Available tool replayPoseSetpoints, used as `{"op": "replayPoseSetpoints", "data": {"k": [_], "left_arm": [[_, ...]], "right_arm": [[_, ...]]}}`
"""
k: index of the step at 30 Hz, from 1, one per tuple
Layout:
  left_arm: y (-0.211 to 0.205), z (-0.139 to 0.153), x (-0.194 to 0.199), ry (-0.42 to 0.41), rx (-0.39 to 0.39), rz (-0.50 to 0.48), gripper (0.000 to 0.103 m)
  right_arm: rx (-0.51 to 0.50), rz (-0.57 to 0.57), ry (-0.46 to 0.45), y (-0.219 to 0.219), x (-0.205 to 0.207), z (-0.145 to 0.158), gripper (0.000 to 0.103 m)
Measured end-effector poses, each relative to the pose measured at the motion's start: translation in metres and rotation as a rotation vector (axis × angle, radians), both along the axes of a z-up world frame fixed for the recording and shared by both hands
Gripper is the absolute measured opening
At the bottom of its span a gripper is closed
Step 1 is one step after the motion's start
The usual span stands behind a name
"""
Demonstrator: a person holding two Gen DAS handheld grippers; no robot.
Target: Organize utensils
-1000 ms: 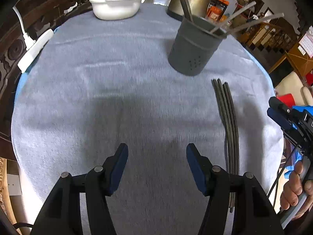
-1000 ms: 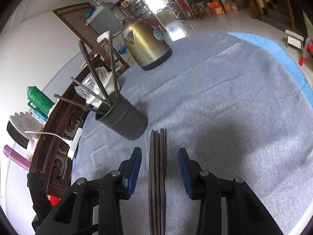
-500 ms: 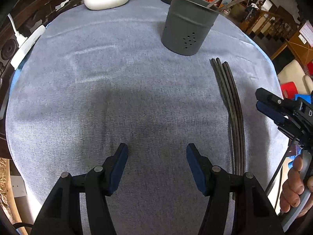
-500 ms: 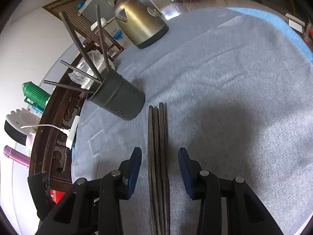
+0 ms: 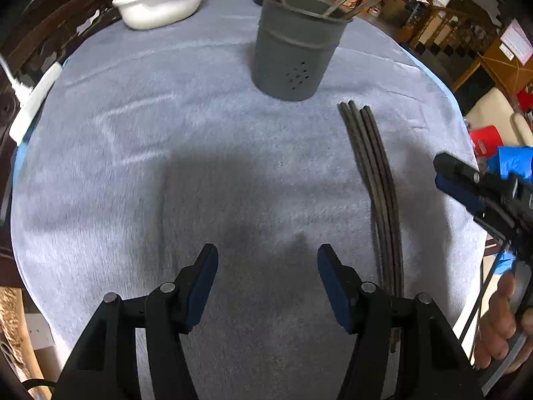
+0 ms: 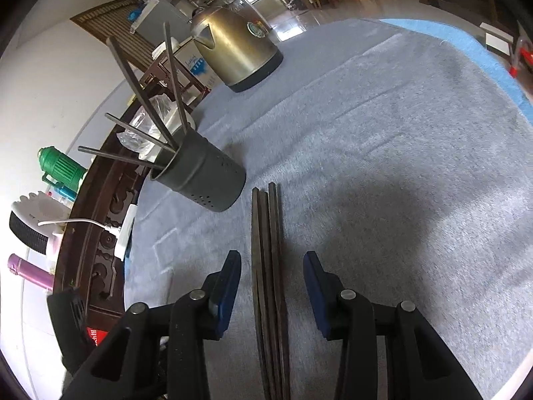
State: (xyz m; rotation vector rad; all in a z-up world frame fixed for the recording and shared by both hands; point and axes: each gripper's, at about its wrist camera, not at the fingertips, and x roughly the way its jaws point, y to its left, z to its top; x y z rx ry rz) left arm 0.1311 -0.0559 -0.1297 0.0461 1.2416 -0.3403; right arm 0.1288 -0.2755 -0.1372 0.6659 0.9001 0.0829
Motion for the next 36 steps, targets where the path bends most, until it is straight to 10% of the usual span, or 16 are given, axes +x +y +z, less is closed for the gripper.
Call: {"op": "replayPoseSetpoints", "data": {"k": [36], "left_arm": [[0.019, 0.022, -0.005, -0.043, -0.036, 0.051, 0.063]], "right_arm": [[-0.023, 0.069, 0.062, 0.009, -0.003, -0.005, 0.043]]}}
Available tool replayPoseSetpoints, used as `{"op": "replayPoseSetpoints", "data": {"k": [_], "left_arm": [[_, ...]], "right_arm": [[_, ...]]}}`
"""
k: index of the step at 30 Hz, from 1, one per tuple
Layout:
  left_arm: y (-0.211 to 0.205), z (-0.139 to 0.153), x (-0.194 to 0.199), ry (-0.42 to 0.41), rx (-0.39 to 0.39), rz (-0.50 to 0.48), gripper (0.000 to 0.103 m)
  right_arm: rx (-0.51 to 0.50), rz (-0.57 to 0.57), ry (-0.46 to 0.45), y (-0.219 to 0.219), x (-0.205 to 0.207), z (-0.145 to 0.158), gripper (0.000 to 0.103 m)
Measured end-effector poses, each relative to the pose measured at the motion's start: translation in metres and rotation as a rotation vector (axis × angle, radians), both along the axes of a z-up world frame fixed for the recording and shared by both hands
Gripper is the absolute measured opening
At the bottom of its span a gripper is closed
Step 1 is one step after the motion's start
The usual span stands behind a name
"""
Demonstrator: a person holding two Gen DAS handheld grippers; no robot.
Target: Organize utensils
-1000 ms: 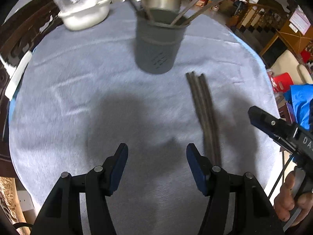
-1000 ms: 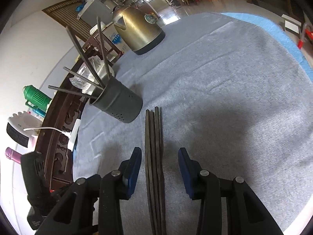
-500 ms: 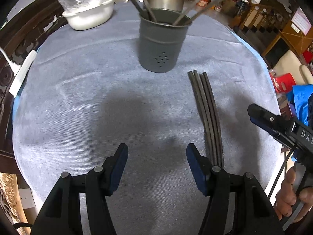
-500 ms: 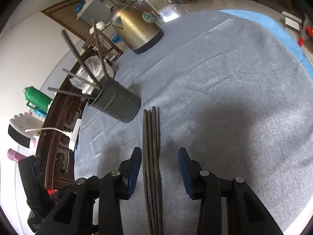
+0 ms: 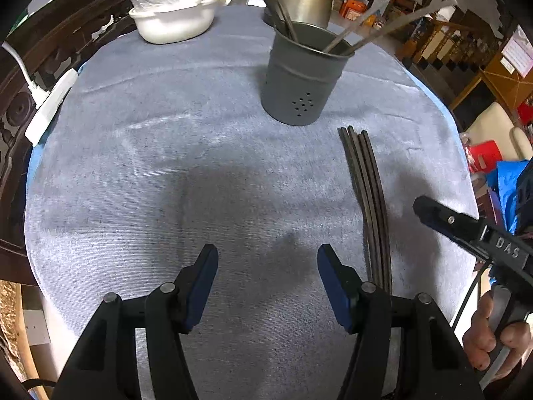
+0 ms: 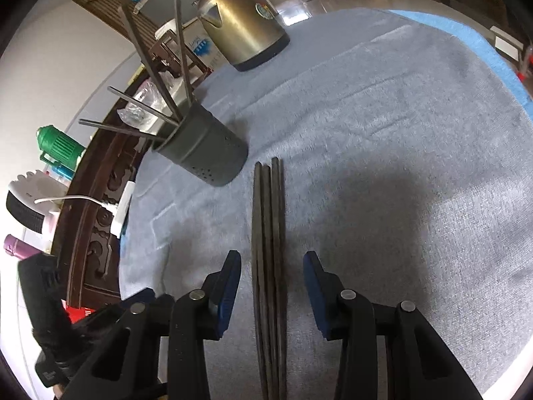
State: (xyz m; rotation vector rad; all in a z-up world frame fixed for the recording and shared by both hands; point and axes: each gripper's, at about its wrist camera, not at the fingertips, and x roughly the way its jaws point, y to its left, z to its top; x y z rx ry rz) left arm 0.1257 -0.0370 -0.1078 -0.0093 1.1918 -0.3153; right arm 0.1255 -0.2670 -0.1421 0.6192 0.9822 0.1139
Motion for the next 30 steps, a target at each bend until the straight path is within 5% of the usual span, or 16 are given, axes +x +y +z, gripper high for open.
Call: {"op": "replayPoseSetpoints", "data": {"k": [14, 25, 30], "left_arm": [[0.034, -0.008, -0.004, 0.014, -0.051, 0.074, 0.063], [0.042, -0.009, 0.0, 0.019, -0.089, 0.076, 0.063], [0.023, -0.003, 0.005, -0.005, -0.083, 0.019, 0.063]], "right_arm": [[0.028, -0.026, 0.02, -0.015, 0.008, -0.005, 0.043], [-0.155, 0.044, 0.059, 0.026, 0.027, -0.017, 0.041], [-0.253, 0.059, 0.043, 0.031, 0.023, -0.017, 0.026]]}}
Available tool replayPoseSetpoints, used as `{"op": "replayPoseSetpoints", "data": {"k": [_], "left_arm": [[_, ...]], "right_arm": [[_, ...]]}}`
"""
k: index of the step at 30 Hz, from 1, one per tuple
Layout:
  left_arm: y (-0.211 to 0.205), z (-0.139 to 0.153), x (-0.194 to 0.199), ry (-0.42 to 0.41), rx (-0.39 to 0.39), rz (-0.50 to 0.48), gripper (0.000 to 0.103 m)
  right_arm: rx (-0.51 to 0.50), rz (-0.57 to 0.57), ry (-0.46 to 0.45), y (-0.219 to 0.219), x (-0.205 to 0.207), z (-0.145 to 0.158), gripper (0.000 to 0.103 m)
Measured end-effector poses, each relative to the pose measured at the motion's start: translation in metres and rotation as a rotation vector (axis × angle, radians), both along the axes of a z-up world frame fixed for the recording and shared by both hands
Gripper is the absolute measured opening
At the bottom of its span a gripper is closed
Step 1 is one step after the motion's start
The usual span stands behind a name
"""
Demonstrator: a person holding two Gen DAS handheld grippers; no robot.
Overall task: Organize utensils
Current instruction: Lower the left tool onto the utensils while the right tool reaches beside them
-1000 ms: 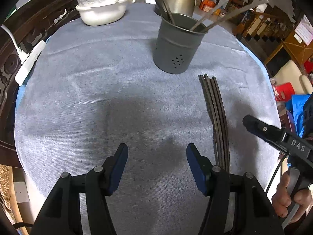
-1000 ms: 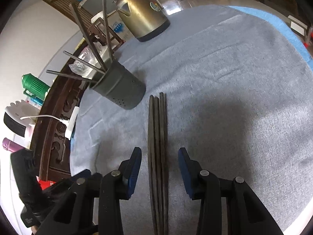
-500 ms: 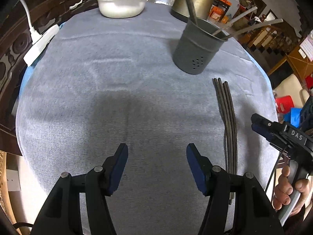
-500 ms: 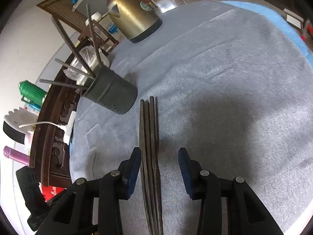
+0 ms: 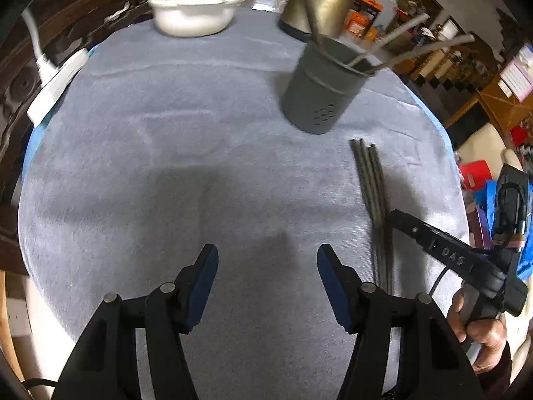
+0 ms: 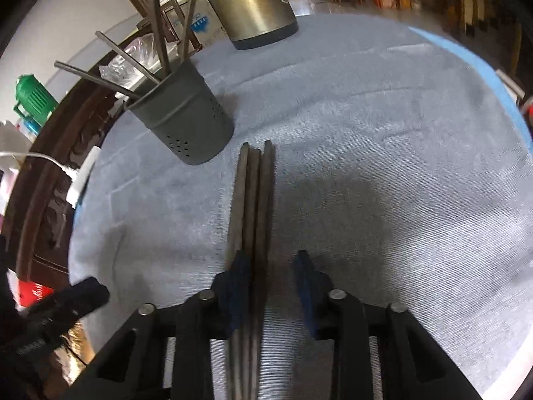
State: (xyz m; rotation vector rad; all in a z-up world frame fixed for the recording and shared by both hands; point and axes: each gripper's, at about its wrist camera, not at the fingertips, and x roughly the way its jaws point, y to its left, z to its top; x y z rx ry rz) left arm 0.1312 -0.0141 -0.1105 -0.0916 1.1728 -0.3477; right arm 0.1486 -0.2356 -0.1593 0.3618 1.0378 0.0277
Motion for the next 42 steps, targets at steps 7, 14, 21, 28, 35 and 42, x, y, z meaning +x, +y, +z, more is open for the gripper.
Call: {"op": "replayPoseSetpoints", "data": {"k": [7, 14, 21, 28, 35, 42], "left_arm": [[-0.045, -0.002, 0.02, -0.026, -0.008, -0.11, 0.063], [-0.091, -0.019, 0.037, 0.01, -0.042, -0.188, 0.063], [-0.119, -0.035, 0.045, 0.024, 0.014, -0.22, 0.063], [-0.116, -0.034, 0.036, -0.012, 0.05, -0.267, 0.064], [-0.082, -0.033, 0.022, -0.035, 0.085, -0.262, 0.064], [-0.062, -0.022, 0.023, -0.03, 0.026, -0.227, 0.064]], "right_arm": [[0.015, -0.069, -0.005, -0.028, -0.006, 0.0, 0.026], [0.155, -0.144, -0.006, -0.067, -0.014, -0.006, 0.026], [0.224, -0.147, -0.02, -0.083, -0.018, -0.01, 0.026], [0.229, -0.134, -0.025, -0.081, -0.02, -0.012, 0.026], [0.221, -0.134, -0.01, -0.08, -0.022, -0.016, 0.027], [0.18, -0.136, -0.006, -0.071, -0.02, -0.014, 0.029]]}}
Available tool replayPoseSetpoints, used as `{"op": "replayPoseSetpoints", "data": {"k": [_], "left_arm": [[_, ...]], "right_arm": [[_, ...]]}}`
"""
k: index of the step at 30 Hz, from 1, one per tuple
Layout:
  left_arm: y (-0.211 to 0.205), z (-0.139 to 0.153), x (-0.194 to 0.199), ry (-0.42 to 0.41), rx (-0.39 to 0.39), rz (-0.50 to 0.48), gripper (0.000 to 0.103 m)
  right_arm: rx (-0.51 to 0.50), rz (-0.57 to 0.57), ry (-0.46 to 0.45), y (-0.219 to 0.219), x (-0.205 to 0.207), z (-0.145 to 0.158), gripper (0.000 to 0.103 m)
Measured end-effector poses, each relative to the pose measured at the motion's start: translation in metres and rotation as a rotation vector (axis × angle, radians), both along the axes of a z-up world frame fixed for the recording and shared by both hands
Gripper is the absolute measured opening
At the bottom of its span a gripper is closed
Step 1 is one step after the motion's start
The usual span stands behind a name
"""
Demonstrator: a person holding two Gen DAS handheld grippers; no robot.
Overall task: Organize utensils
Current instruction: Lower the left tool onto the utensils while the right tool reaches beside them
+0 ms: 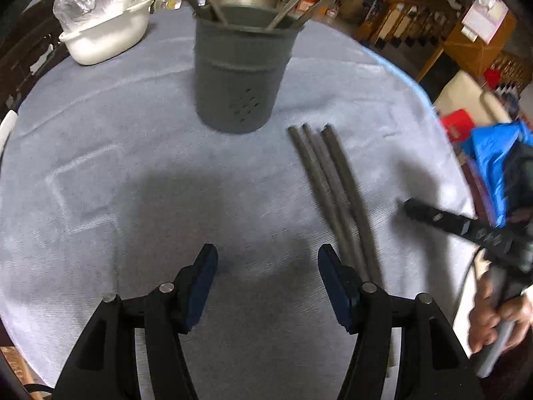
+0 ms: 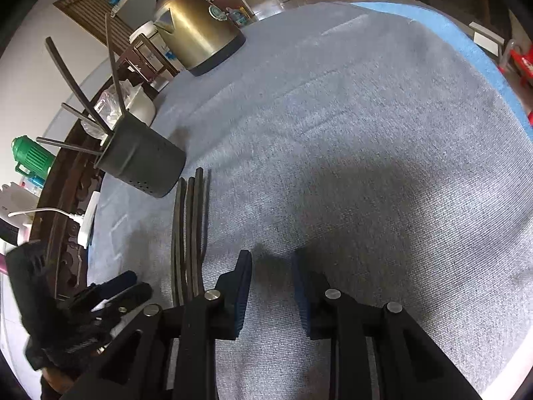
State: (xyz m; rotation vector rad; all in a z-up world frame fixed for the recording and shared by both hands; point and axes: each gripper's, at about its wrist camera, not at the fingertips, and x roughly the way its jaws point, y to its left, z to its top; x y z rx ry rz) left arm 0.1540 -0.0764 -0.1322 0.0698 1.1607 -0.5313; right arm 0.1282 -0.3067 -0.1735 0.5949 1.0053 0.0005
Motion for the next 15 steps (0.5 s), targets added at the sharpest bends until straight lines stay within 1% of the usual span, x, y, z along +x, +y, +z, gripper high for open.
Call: {"op": "replayPoseSetpoints", "data": {"k": [3, 7, 8, 12, 15], "left_arm": [[-0.015, 0.002, 0.002, -0.024, 0.012, -0.026, 0.064], [-0.037, -0.008, -0.001, -0.021, 0.032, -0.064, 0.064], [-0.044, -0.012, -0.001, -0.028, 0.048, -0.075, 0.064], [-0.049, -0.013, -0.004, -0.034, 0.048, -0.089, 0.065], [-0.048, -0.015, -0.007, -0.06, 0.051, -0.104, 0.067]], "right_arm": [[-0.005, -0.005, 0.002, 0.001, 0.001, 0.0, 0.029], [0.012, -0.006, 0.002, 0.001, 0.001, 0.001, 0.029], [0.012, -0.007, -0.001, 0.0, -0.001, 0.003, 0.029], [-0.008, -0.011, -0.029, 0.0, -0.004, 0.012, 0.029], [-0.011, -0.012, -0.037, 0.001, -0.004, 0.015, 0.029]]}}
